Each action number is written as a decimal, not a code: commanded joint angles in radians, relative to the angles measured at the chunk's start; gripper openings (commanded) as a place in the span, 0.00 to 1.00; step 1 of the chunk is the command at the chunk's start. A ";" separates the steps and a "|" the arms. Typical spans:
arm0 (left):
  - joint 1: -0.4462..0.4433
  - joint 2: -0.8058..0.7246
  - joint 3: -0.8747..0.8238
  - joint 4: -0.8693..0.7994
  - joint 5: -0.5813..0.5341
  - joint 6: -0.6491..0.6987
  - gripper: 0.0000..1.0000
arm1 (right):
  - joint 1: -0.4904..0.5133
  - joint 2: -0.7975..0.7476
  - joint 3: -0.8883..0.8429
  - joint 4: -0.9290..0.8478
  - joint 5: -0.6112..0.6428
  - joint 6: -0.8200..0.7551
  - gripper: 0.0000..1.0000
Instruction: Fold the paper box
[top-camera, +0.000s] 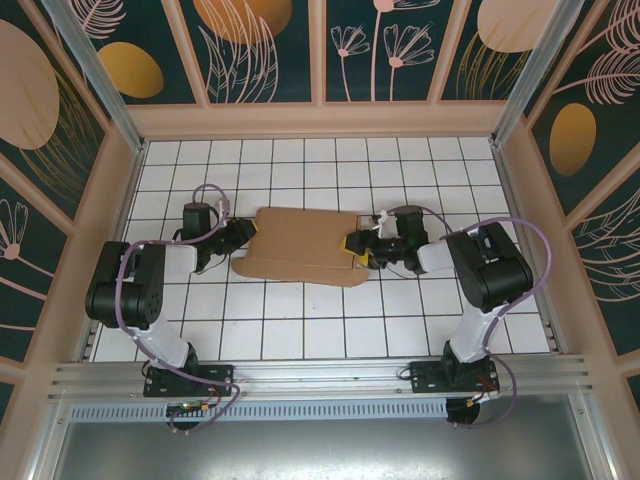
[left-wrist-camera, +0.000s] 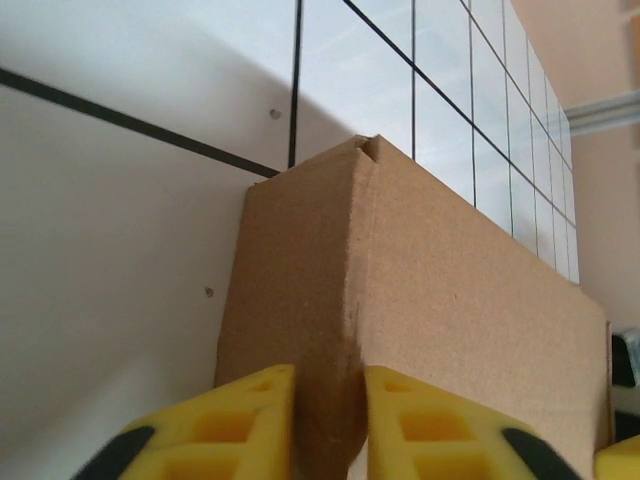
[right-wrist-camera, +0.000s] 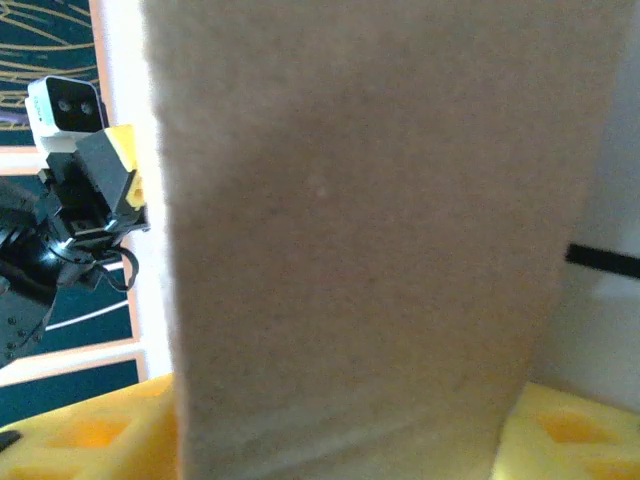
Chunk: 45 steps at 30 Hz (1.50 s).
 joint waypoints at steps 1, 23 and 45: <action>0.009 -0.052 0.008 -0.275 -0.174 0.028 0.29 | 0.012 -0.007 -0.046 0.033 0.063 0.045 0.59; -0.392 -0.533 -0.135 -0.228 -0.379 -0.729 0.65 | 0.087 -0.132 -0.281 0.479 0.319 0.343 0.56; -0.440 -0.218 -0.201 0.177 -0.413 -0.747 0.59 | 0.188 -0.128 -0.249 0.521 0.266 0.445 0.60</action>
